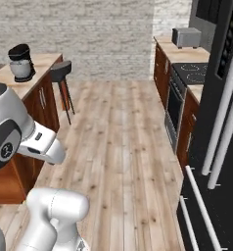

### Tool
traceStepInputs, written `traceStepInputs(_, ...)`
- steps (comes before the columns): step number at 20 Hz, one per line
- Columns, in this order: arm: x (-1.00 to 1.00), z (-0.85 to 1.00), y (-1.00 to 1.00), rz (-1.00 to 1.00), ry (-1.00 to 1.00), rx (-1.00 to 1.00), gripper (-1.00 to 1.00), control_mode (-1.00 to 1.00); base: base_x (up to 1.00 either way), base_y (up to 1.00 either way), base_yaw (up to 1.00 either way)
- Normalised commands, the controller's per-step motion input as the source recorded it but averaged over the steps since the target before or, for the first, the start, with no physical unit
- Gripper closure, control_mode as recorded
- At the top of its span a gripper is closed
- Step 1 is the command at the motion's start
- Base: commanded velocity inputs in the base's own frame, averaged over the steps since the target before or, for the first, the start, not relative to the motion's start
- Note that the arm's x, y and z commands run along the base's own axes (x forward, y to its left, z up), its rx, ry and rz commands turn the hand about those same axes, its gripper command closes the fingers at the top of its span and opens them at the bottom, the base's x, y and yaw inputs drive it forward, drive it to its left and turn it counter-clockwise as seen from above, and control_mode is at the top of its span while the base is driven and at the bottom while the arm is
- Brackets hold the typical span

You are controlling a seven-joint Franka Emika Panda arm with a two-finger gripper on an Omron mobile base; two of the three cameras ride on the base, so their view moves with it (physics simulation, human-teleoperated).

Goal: Navigate to the stove.

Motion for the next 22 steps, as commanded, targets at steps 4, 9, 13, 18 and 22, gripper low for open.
traceStepInputs(4, 0.0, 0.0, 0.0, 0.0, 0.0, 0.0, -1.0, 1.0, 1.0, 0.0, 0.18)
traceStepInputs(9, 0.0, 0.0, 0.0, 0.0, 0.0, 0.0, -1.0, 1.0, 1.0, -0.15, 0.17)
traceStepInputs(13, 0.0, 0.0, 0.0, 0.0, 0.0, 0.0, -1.0, 1.0, 1.0, -0.42, 0.11)
traceStepInputs(18, 0.0, 0.0, 0.0, 0.0, 0.0, 0.0, -1.0, 1.0, 1.0, -0.39, 0.11)
traceStepInputs(22, 0.0, 0.0, 0.0, 0.0, 0.0, 0.0, -1.0, 1.0, 1.0, -0.29, 0.1)
